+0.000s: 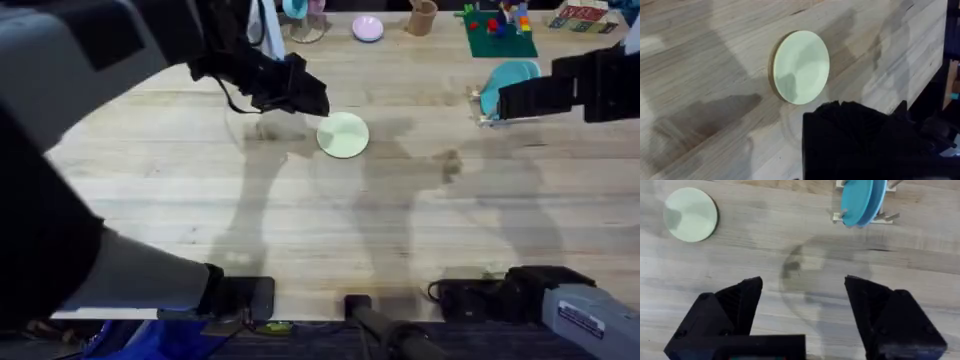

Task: Pick up the plates from the table one by one and place each into a slot on the dish rack.

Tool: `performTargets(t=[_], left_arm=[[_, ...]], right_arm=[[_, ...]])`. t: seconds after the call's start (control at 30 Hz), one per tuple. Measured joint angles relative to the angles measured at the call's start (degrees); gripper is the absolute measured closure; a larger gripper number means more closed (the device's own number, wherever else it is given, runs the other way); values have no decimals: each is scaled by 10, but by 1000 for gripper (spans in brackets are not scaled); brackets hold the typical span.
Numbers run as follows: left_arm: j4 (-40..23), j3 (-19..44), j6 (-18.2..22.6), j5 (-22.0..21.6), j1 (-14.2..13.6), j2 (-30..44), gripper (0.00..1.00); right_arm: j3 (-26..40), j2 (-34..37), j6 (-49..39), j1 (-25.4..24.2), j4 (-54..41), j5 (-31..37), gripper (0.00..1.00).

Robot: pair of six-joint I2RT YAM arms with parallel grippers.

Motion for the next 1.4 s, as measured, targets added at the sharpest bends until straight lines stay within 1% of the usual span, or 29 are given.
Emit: performTargets(t=[0.13,0.57,0.83,1.03,1.2,1.4], left_arm=[[8,0,-4,3,-2,19,960],[25,-1,-7,11,-2,29,961],[63,-1,-9,13,-2,106,961],[79,-1,-9,2,-2,166,961],[87,3,-11,36,2,190,961],[96,17,-13,97,4,229,959]], right_arm=[[0,0,0,0,0,0,7],[0,0,0,0,0,0,8],[0,0,0,0,0,0,8],[0,0,0,0,0,0,7],[0,0,0,0,0,0,7],[0,0,0,0,0,0,7]])
